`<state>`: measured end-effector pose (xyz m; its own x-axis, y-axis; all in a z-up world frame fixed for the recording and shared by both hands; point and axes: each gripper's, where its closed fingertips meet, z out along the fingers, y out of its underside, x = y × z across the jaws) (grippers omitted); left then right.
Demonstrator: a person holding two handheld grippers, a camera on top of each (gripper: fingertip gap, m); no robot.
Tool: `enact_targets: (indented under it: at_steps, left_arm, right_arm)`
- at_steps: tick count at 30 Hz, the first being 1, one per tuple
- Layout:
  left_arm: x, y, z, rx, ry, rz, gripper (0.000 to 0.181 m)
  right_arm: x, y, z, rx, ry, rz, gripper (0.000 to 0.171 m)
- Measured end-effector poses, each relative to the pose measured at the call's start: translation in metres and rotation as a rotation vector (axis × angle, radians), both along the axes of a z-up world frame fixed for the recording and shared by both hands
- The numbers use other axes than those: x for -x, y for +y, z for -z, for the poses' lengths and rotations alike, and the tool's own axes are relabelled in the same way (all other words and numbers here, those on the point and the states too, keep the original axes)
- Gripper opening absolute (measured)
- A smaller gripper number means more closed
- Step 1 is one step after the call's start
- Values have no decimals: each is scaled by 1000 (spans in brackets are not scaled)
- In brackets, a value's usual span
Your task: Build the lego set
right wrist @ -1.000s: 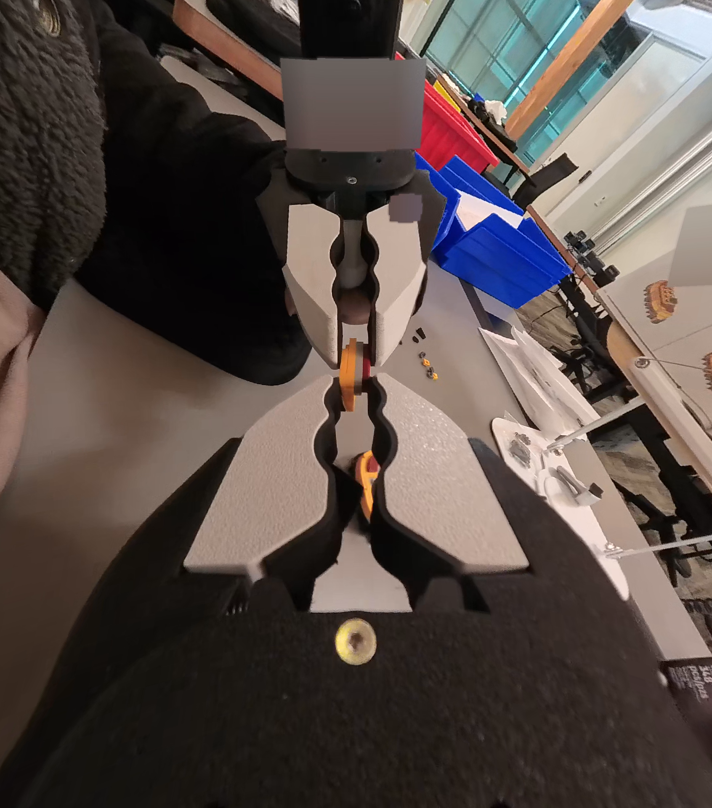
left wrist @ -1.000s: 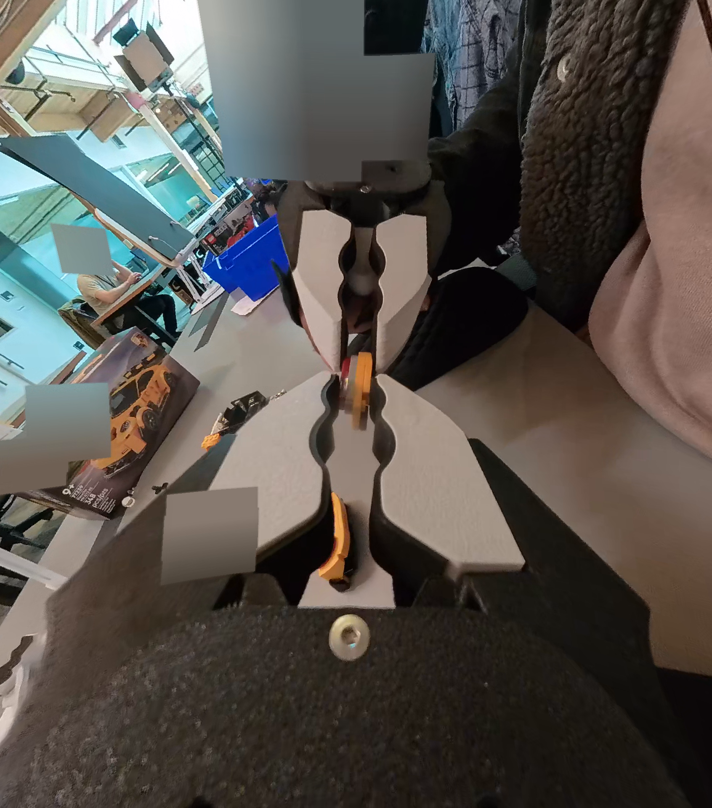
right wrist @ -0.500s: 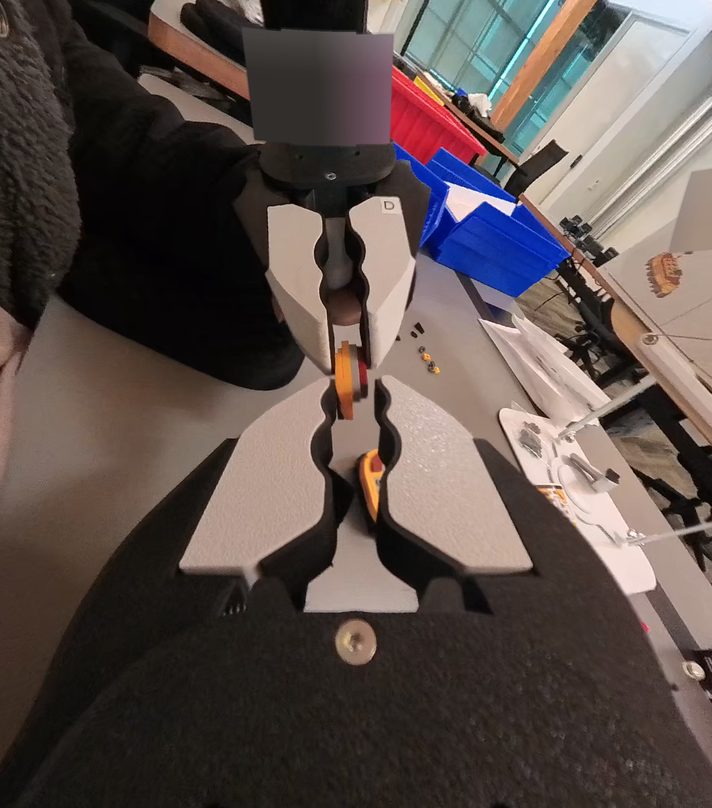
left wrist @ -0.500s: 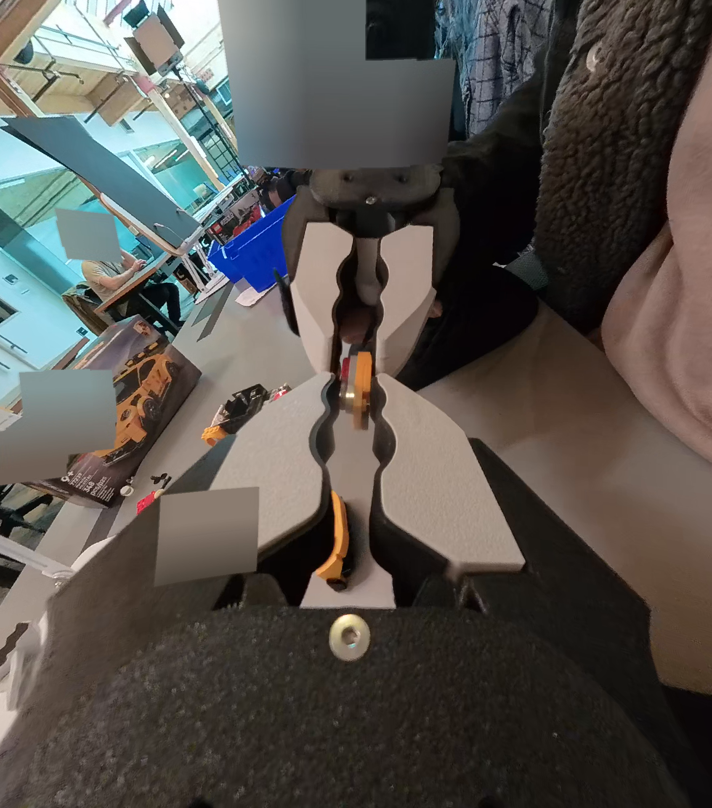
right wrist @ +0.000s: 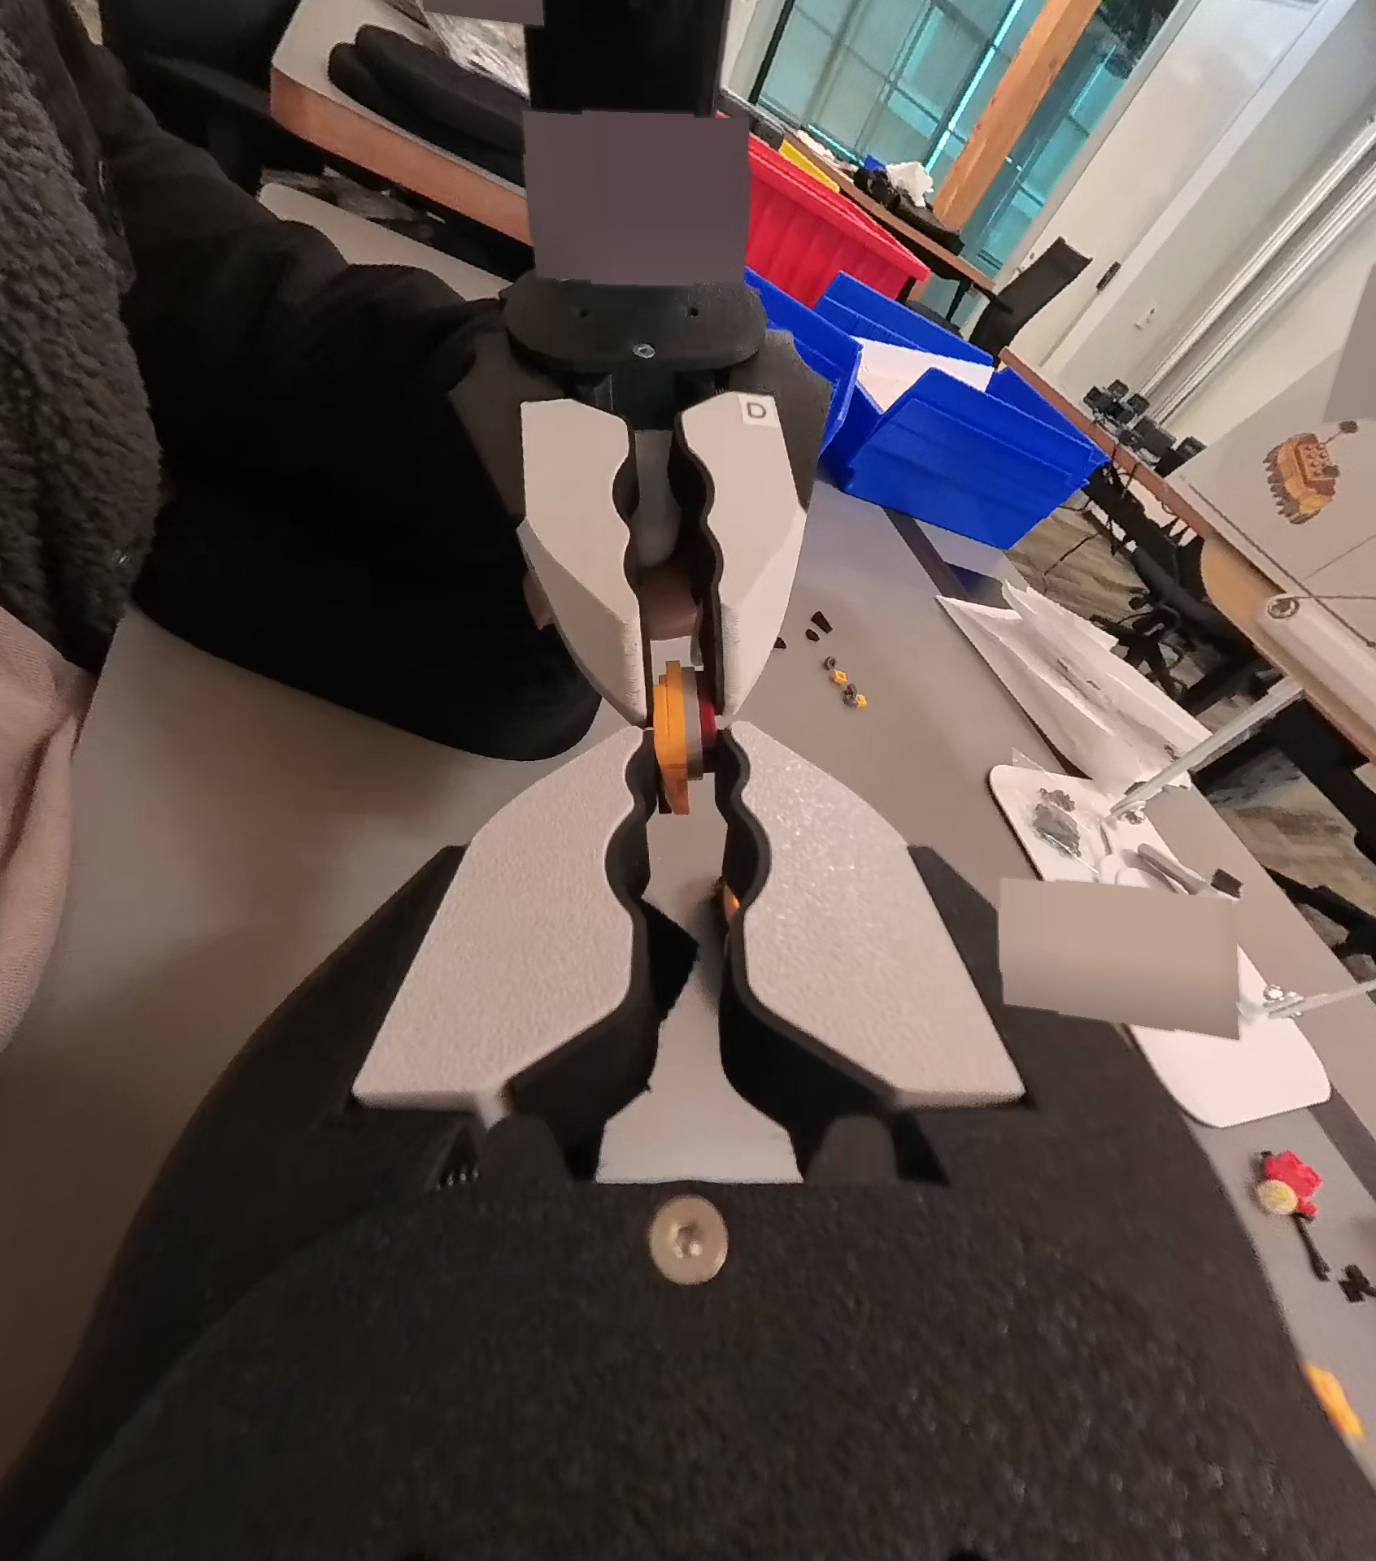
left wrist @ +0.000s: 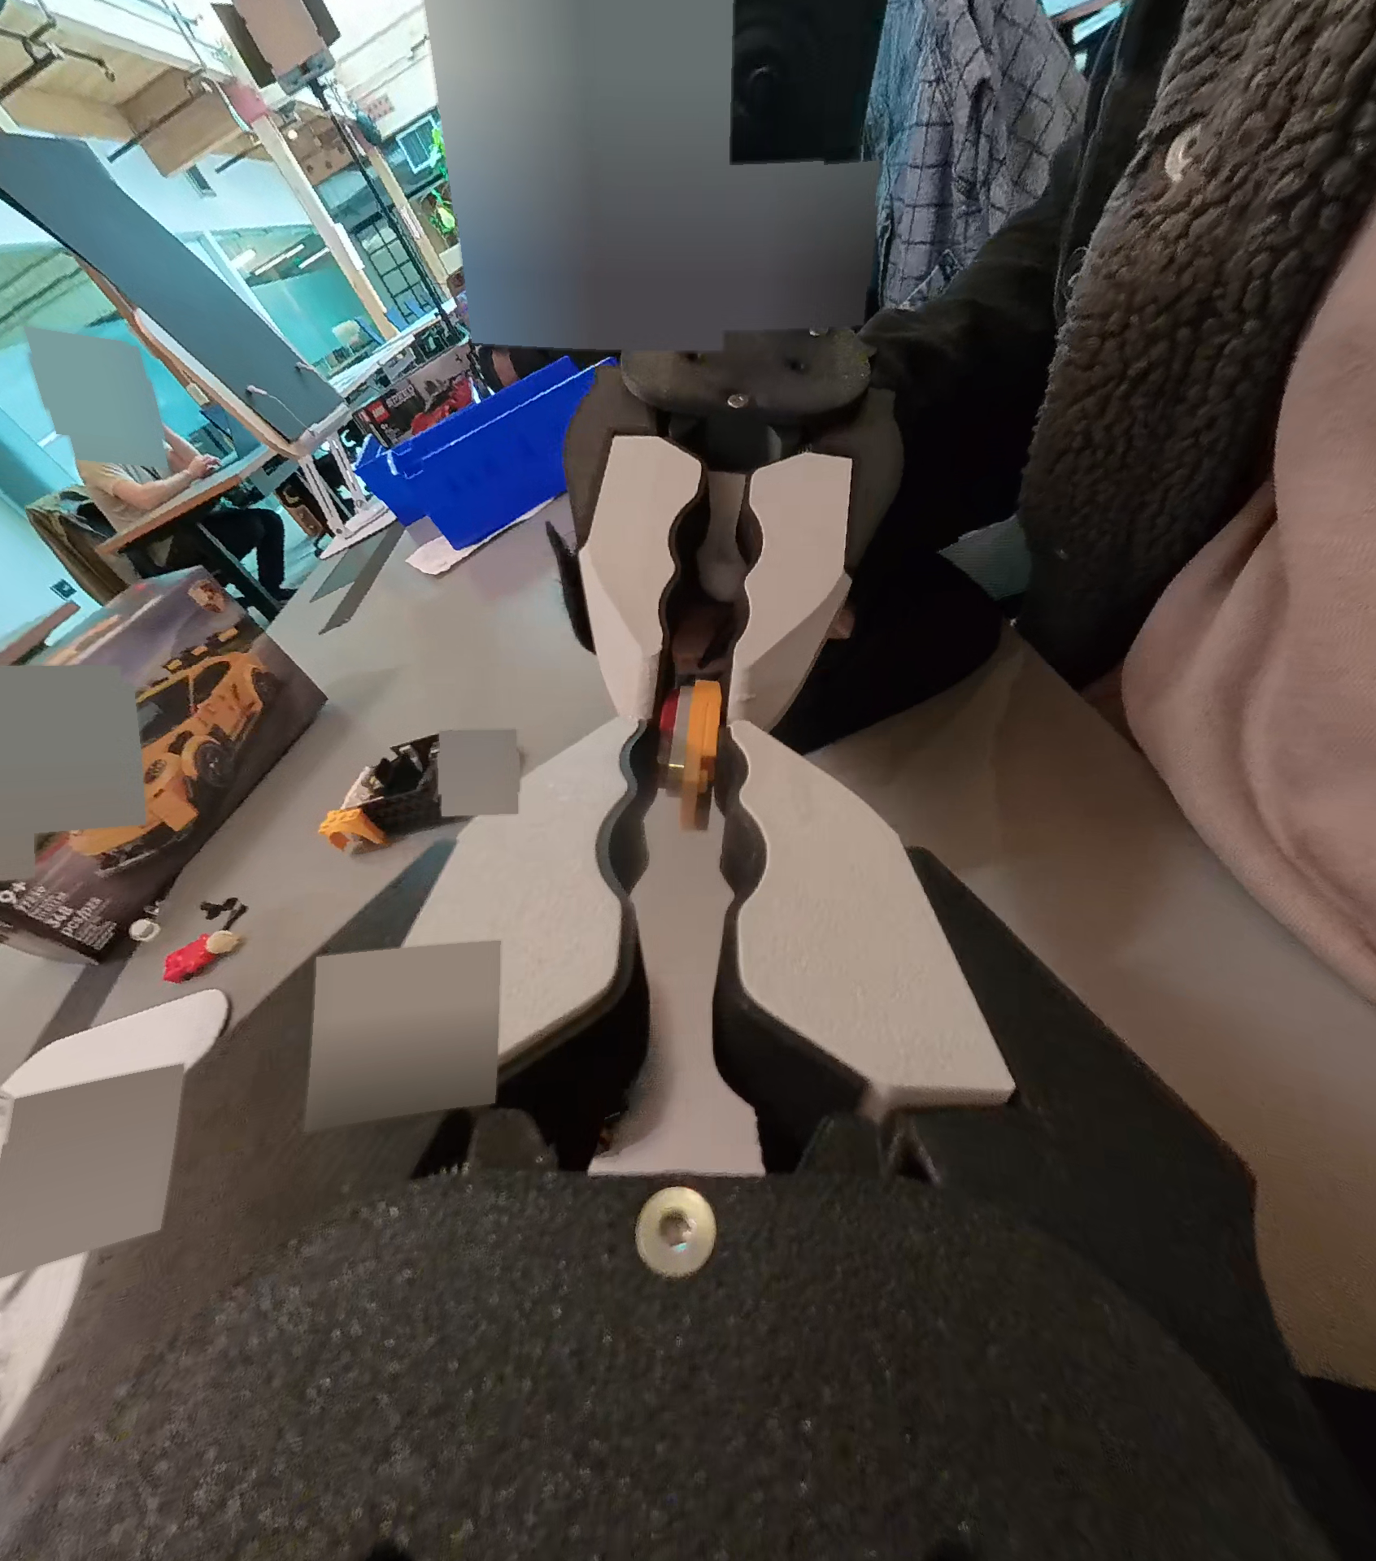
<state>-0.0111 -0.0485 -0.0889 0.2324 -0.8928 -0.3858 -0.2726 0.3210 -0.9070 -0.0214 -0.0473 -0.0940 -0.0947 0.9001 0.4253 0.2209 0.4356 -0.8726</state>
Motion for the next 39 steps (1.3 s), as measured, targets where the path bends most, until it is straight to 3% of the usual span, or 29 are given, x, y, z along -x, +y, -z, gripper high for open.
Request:
enact_targets:
  at_steps: [7,9,14,16,19,33,36,39]
  left_arm:
    - [6,9,10,169,-43,12,15]
    - [13,14,7,237,-107,17,24]
    - [13,11,-13,361,-303,94,19]
    - [11,10,-15,369,-316,99,18]
    - [11,8,-19,358,-334,111,0]
    - [16,16,-3,480,-274,89,0]
    - [18,22,1,464,-268,45,0]
    - [38,57,15,441,-223,-182,4]
  right_arm:
    - [5,8,10,220,24,63,13]
    - [4,10,-2,314,117,55,13]
    - [2,12,-30,535,280,4,13]
    - [5,11,-33,563,305,-4,13]
    - [10,9,-32,581,310,-12,13]
    - [11,17,0,561,108,43,13]
    - [6,30,-1,609,138,94,13]
    - [-2,46,-1,691,151,135,13]
